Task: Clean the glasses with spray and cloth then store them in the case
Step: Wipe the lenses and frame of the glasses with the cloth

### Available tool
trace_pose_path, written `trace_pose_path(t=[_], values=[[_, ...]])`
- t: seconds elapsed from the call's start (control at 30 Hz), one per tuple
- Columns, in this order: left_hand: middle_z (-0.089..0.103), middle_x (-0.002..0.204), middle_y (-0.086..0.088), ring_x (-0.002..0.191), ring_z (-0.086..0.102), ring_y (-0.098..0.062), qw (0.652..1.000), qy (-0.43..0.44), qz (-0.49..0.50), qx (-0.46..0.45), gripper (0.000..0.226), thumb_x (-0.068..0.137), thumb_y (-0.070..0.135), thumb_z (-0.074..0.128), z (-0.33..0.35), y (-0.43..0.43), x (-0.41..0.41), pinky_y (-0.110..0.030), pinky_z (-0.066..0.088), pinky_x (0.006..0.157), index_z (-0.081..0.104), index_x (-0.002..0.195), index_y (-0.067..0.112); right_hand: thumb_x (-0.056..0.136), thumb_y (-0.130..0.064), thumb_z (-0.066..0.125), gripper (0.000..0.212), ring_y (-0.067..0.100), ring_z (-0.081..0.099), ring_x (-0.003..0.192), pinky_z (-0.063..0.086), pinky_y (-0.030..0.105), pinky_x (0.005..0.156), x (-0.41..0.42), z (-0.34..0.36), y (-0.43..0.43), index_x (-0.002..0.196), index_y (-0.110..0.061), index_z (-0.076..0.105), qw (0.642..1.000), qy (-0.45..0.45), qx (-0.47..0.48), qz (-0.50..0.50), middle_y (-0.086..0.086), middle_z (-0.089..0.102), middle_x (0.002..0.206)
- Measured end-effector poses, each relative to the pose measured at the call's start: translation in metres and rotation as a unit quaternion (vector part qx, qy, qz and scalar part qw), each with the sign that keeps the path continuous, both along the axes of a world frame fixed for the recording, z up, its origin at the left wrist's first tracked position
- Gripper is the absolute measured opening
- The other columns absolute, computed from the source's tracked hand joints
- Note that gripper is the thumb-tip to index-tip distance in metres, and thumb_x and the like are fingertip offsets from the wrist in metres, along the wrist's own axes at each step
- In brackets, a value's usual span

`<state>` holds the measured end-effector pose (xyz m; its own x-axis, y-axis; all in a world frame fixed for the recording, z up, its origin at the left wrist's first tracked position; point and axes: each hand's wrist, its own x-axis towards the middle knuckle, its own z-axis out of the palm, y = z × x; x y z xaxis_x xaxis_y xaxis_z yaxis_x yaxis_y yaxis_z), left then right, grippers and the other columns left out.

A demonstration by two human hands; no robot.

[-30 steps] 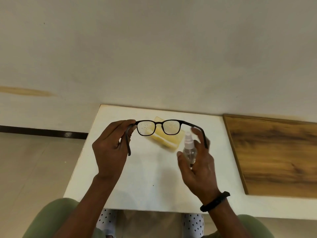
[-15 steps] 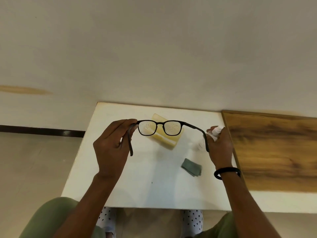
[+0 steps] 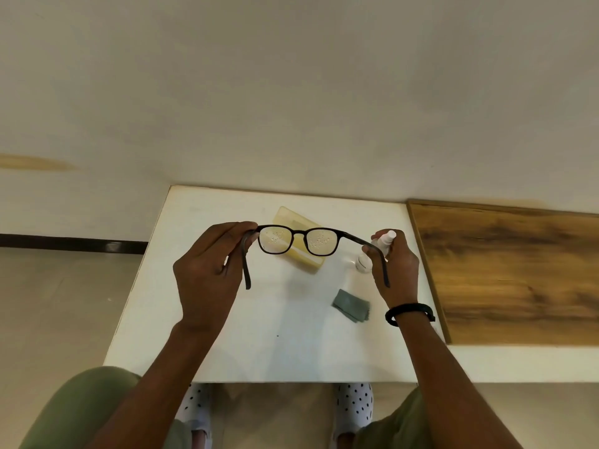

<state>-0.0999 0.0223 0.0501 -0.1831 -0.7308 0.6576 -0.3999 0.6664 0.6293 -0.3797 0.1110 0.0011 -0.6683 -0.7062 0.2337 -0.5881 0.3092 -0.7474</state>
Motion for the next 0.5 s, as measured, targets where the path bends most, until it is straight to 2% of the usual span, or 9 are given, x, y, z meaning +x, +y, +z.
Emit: trace_pose_path(t=[0.1, 0.2, 0.23, 0.3, 0.37, 0.43, 0.5], values=[[0.072, 0.104, 0.001, 0.085, 0.07, -0.015, 1.0, -0.004, -0.004, -0.004, 0.017, 0.09, 0.011, 0.073, 0.0, 0.001, -0.002, -0.034, 0.059, 0.073, 0.075, 0.106, 0.007, 0.086, -0.021, 0.073, 0.033, 0.025, 0.064, 0.089, 0.053, 0.037, 0.079, -0.002, 0.0, 0.004, 0.112, -0.016, 0.054, 1.0, -0.01, 0.029, 0.002, 0.003, 0.066, 0.098], [0.072, 0.104, 0.002, 0.085, 0.07, -0.014, 1.0, -0.007, -0.003, -0.003, 0.017, 0.09, 0.013, 0.073, 0.0, 0.002, -0.002, -0.031, 0.058, 0.074, 0.075, 0.106, 0.008, 0.084, -0.022, 0.076, 0.053, 0.018, 0.062, 0.103, 0.051, 0.033, 0.087, -0.001, 0.002, 0.01, 0.128, -0.018, 0.049, 0.998, -0.054, 0.028, -0.001, 0.002, 0.065, 0.116], [0.072, 0.104, 0.003, 0.084, 0.07, -0.014, 1.0, -0.008, -0.002, 0.001, 0.017, 0.091, 0.014, 0.072, 0.0, 0.002, -0.002, -0.028, 0.057, 0.074, 0.075, 0.106, 0.008, 0.084, -0.023, 0.077, 0.053, 0.015, 0.062, 0.104, 0.05, 0.03, 0.087, 0.0, 0.004, 0.013, 0.129, -0.019, 0.049, 0.998, -0.057, 0.014, -0.017, 0.001, 0.064, 0.118], [0.073, 0.103, 0.002, 0.08, 0.069, -0.013, 1.0, -0.008, 0.004, 0.009, 0.016, 0.091, 0.015, 0.071, 0.001, 0.002, -0.002, -0.021, 0.053, 0.074, 0.075, 0.105, 0.009, 0.088, -0.025, 0.073, 0.036, 0.014, 0.062, 0.097, 0.05, 0.026, 0.08, 0.004, 0.014, 0.024, 0.118, -0.016, 0.056, 0.997, -0.028, -0.013, -0.071, 0.0, 0.065, 0.108], [0.074, 0.102, 0.0, 0.078, 0.068, -0.012, 1.0, -0.008, 0.009, 0.013, 0.015, 0.092, 0.015, 0.071, 0.002, 0.002, -0.002, -0.018, 0.051, 0.074, 0.076, 0.104, 0.009, 0.091, -0.025, 0.067, 0.013, 0.016, 0.061, 0.082, 0.048, 0.027, 0.07, 0.008, 0.026, 0.039, 0.096, -0.015, 0.06, 0.993, 0.021, -0.02, -0.112, 0.0, 0.064, 0.089], [0.074, 0.101, -0.001, 0.079, 0.068, -0.013, 1.0, -0.007, 0.012, 0.013, 0.015, 0.092, 0.016, 0.07, 0.003, 0.001, -0.002, -0.017, 0.05, 0.074, 0.076, 0.104, 0.008, 0.093, -0.023, 0.064, 0.012, 0.013, 0.06, 0.071, 0.044, 0.025, 0.062, 0.012, 0.031, 0.052, 0.083, -0.016, 0.061, 0.995, 0.023, 0.017, -0.098, -0.002, 0.064, 0.076], [0.074, 0.101, -0.002, 0.08, 0.069, -0.014, 1.0, -0.003, 0.01, 0.016, 0.015, 0.093, 0.016, 0.069, 0.004, 0.002, -0.003, -0.016, 0.049, 0.074, 0.076, 0.103, 0.008, 0.093, -0.019, 0.062, 0.009, 0.01, 0.064, 0.072, 0.046, 0.022, 0.063, 0.011, 0.025, 0.059, 0.085, -0.02, 0.067, 0.993, -0.028, 0.103, -0.044, -0.006, 0.068, 0.078]])
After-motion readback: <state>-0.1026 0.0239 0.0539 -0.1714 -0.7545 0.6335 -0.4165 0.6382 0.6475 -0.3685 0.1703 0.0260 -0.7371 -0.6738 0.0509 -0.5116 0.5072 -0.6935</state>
